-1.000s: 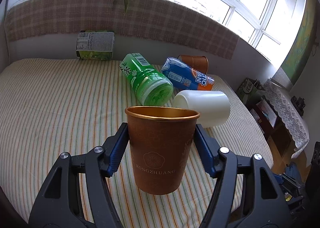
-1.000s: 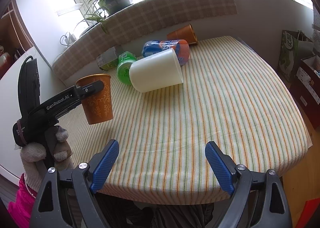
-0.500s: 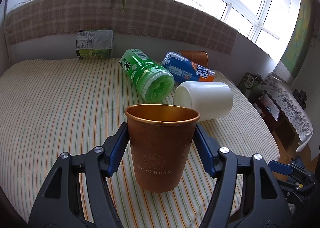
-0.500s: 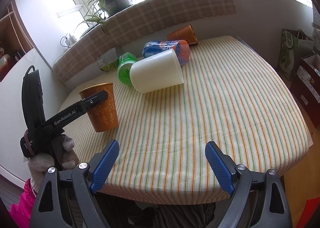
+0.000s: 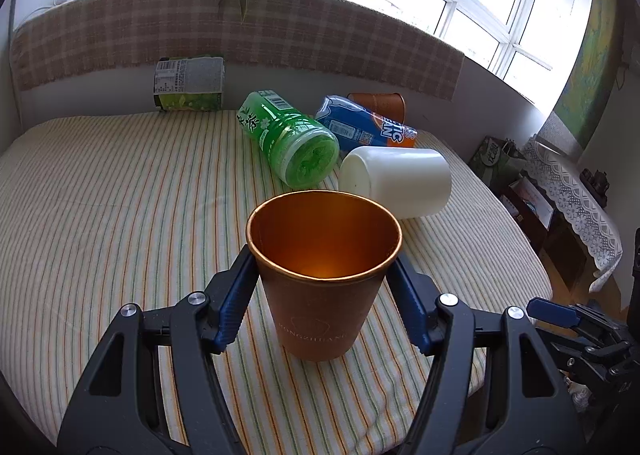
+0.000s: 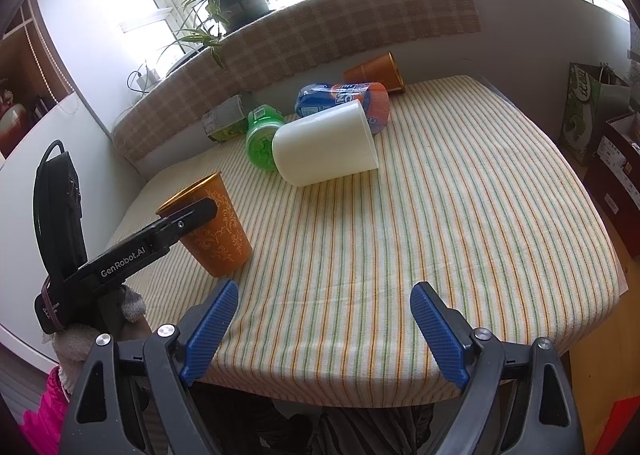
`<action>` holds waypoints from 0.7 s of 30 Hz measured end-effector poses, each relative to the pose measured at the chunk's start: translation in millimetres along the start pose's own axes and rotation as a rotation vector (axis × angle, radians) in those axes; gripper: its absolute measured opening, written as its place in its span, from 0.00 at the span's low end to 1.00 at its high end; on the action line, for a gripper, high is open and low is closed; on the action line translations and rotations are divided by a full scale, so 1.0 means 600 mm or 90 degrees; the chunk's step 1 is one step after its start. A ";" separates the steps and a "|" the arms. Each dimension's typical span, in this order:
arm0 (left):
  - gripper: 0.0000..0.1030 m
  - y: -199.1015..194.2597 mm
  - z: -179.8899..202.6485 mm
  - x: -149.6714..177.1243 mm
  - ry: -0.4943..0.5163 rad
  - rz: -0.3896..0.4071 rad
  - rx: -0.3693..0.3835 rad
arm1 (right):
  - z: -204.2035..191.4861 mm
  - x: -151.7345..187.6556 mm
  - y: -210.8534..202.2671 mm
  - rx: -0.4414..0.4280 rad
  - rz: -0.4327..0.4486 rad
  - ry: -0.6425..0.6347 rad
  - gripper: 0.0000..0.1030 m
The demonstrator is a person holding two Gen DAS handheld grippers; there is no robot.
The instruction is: Flip cup upright
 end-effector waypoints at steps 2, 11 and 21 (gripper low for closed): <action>0.65 -0.002 0.001 0.002 -0.002 -0.001 0.001 | -0.003 0.002 0.001 -0.001 -0.002 -0.002 0.87; 0.65 -0.011 0.007 0.017 0.001 -0.007 0.005 | -0.006 0.006 -0.007 -0.001 0.002 0.000 0.87; 0.78 -0.010 0.011 0.045 0.003 -0.043 0.023 | -0.013 0.007 -0.014 -0.003 0.006 -0.007 0.87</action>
Point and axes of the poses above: each gripper's, at about its wrist camera, not at the fingertips, and y roughly the way its jaws point, z to its right, x to its underside, the point moved 8 cm from there along y, roughly the way its jaws point, and after that the axes turned 8 degrees about -x, right-handed, at the moved point
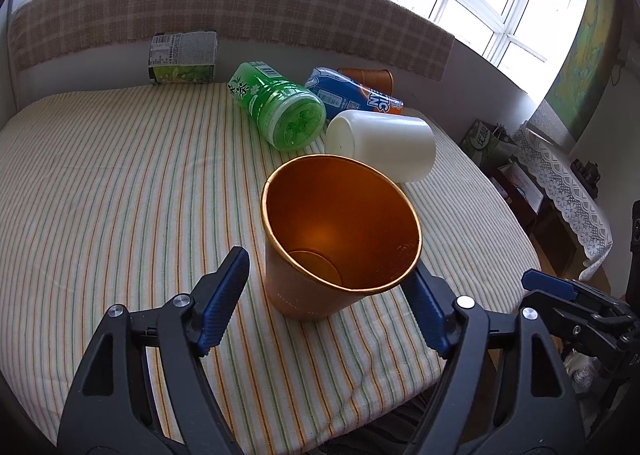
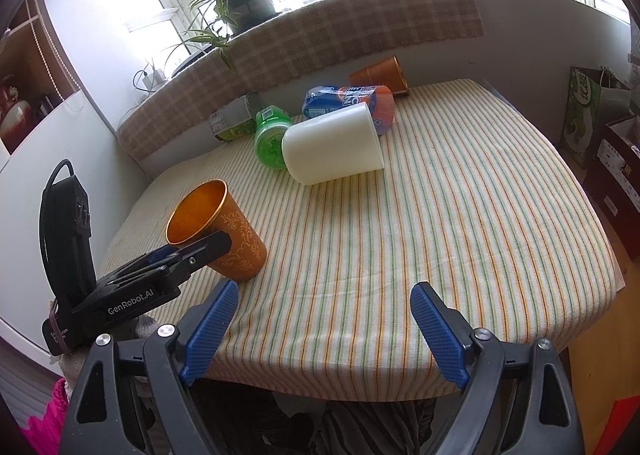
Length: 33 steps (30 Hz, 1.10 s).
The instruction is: Flip cup upright
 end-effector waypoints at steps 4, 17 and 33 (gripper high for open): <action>0.81 -0.004 -0.005 0.013 0.002 -0.013 0.002 | -0.003 -0.001 -0.001 -0.002 0.002 -0.002 0.87; 0.81 -0.109 -0.072 0.012 0.001 0.072 -0.097 | -0.038 -0.023 -0.022 0.008 0.042 -0.054 0.87; 0.92 -0.250 -0.070 -0.041 0.001 0.250 -0.183 | -0.069 -0.062 -0.078 0.087 0.158 -0.127 0.96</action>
Point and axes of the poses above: each gripper's, at about its wrist camera, not at the fingertips, and y roughly the way its jaws point, z to its right, x to its underside, the point moved 8 cm from there along y, roughly the way its jaws point, and after that the axes turned 8 degrees about -x, right-handed, at the moved point
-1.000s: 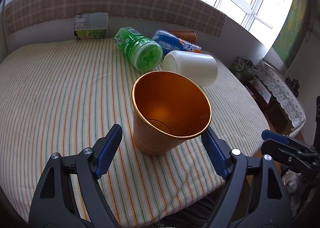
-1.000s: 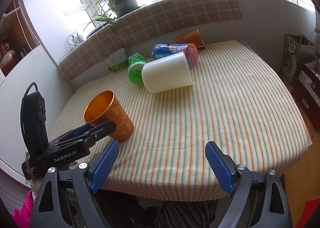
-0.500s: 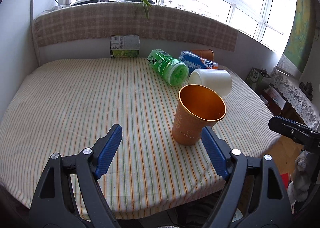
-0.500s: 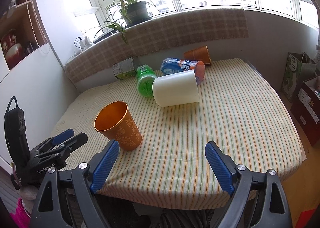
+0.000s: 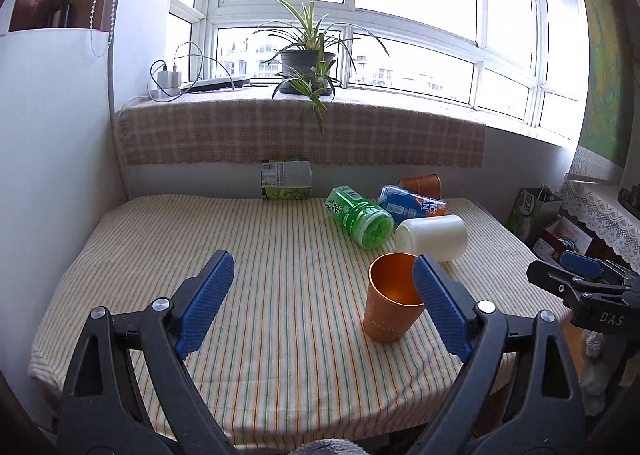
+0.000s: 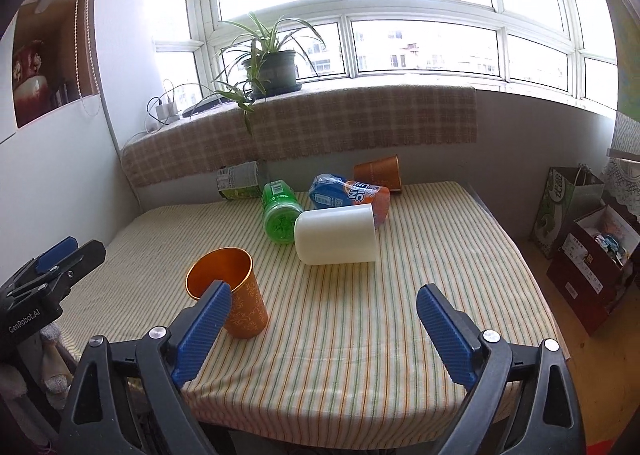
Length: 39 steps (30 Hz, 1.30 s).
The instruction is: Flip cup upright
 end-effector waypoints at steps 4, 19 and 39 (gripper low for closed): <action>0.99 -0.026 0.003 -0.017 0.005 0.039 -0.014 | 0.013 -0.011 -0.015 0.023 0.035 0.011 1.00; 1.00 -0.051 -0.003 -0.035 -0.002 0.071 -0.037 | 0.019 -0.028 -0.030 0.050 0.076 0.014 1.00; 1.00 -0.047 -0.005 -0.035 -0.007 0.067 -0.038 | 0.019 -0.022 -0.016 0.039 0.060 0.019 1.00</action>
Point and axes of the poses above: each gripper's, at about its wrist camera, not at the fingertips, and y roughly the way its jaws point, z to its right, x to its underside, the point moved 8 cm from there along y, roughly the way its jaws point, and after that the axes turned 8 degrees about -x, right-handed, at the moved point
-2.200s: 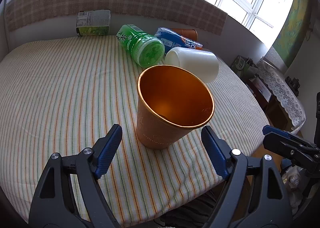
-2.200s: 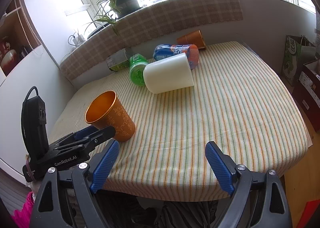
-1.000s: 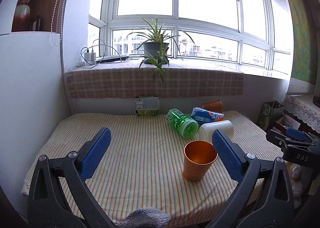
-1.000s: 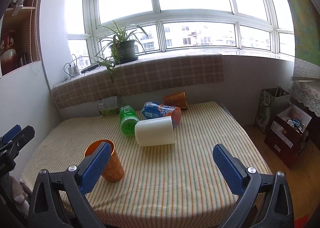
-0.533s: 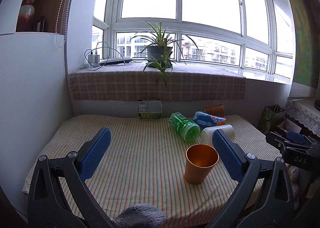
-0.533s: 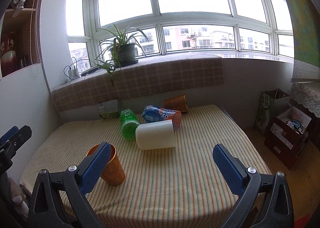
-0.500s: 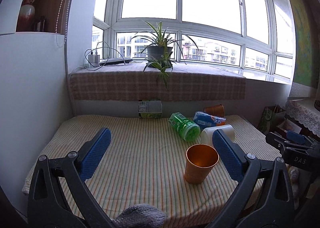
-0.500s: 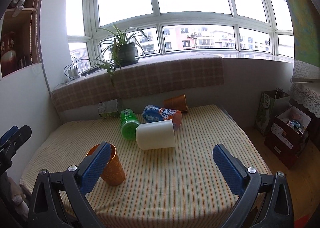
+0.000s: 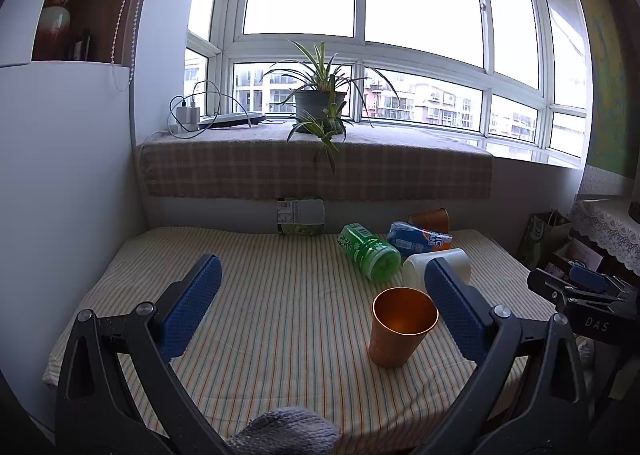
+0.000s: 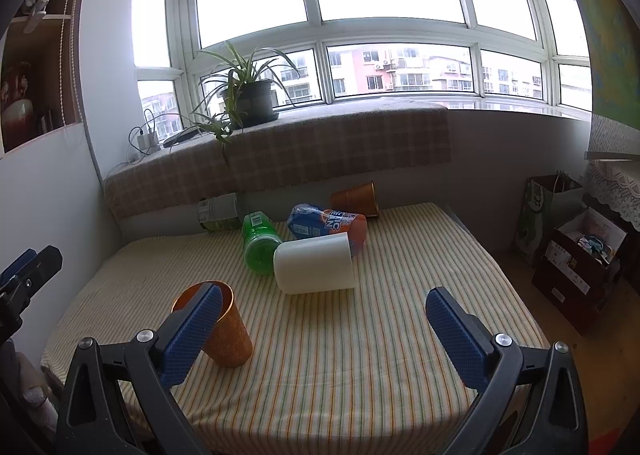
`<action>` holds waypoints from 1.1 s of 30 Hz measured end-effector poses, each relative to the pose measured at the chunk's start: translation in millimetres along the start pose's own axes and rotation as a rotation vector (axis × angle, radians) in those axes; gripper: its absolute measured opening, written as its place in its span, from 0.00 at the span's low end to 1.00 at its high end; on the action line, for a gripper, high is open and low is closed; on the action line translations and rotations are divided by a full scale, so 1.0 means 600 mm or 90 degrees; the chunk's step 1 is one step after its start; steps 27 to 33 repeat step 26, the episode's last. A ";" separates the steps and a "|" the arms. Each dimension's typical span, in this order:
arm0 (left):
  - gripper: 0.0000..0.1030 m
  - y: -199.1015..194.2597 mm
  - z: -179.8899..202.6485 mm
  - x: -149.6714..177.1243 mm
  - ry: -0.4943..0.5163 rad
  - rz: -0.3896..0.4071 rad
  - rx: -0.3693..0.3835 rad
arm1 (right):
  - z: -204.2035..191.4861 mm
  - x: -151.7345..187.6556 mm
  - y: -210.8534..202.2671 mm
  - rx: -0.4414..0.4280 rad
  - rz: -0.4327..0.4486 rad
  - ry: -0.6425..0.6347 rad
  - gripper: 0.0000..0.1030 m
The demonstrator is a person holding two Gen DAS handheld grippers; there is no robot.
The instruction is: Flip cup upright
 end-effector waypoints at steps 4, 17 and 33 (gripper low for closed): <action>1.00 0.000 0.000 0.000 -0.001 0.000 0.000 | 0.000 0.001 0.002 -0.001 -0.003 0.002 1.00; 1.00 0.001 -0.001 0.000 -0.002 0.000 -0.001 | 0.000 0.005 0.005 -0.004 -0.010 0.006 1.00; 1.00 0.007 -0.005 0.007 -0.001 -0.009 -0.003 | -0.002 0.011 0.015 -0.009 -0.023 0.004 1.00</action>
Point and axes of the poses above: each gripper's, at about its wrist camera, not at the fingertips, and y roughly the way its jaws point, z to its right, x to its underside, the point moved 8 cm from there along y, roughly the way its jaws point, and after that the axes turned 8 degrees about -x, right-handed, at the moved point
